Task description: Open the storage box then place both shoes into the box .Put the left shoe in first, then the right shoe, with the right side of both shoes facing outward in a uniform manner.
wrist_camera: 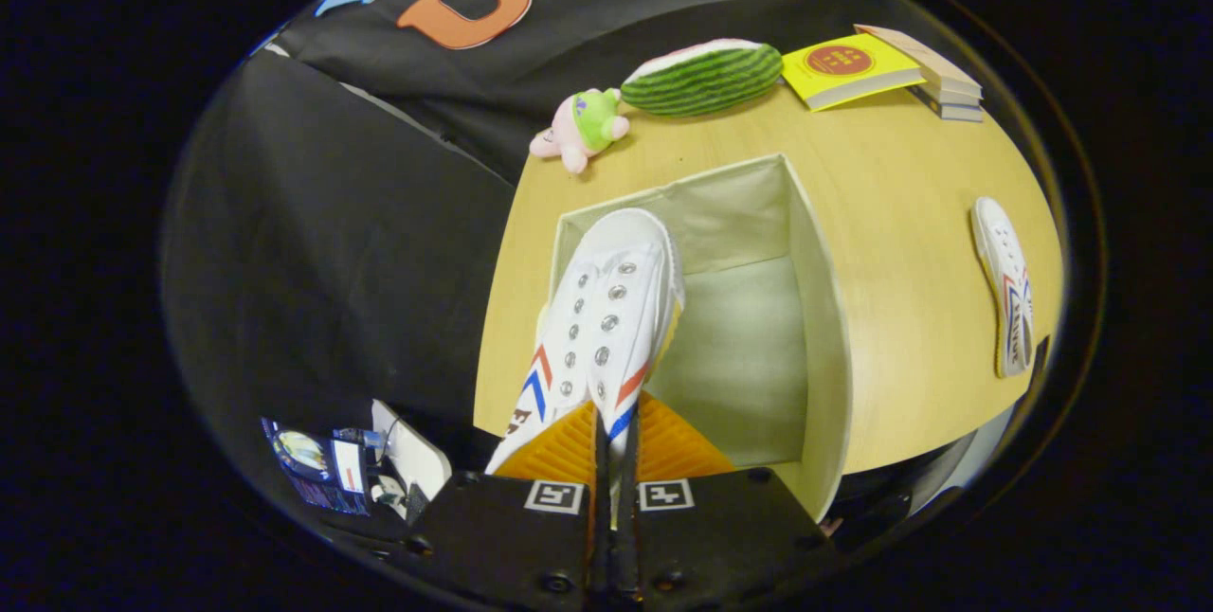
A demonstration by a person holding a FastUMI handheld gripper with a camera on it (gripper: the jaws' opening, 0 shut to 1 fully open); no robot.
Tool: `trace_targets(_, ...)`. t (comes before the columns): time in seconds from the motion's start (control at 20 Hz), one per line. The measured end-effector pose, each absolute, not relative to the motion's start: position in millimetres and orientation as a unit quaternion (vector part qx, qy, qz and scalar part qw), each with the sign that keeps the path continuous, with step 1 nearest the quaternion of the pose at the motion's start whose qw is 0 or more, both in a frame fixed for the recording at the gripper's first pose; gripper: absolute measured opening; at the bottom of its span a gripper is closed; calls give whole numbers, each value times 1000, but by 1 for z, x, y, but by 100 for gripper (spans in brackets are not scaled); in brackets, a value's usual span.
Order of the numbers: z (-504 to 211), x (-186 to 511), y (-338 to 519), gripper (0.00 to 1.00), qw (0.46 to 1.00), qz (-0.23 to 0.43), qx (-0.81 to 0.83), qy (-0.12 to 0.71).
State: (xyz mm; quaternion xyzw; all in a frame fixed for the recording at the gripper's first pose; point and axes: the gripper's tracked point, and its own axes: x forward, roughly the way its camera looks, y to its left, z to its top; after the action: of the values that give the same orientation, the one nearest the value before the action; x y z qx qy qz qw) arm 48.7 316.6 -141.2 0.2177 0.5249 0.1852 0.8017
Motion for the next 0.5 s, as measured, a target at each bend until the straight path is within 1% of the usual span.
trace_targets(0.1,-147,50,323,14,796,190,219,531)
trace_targets(0.25,-131,57,333,39,803,221,222,508)
trace_targets(0.3,-125,61,331,43,813,225,213,494)
trace_targets(0.35,-118,64,329,57,820,229,209,481)
trace_targets(0.5,-102,63,321,81,838,232,191,455)
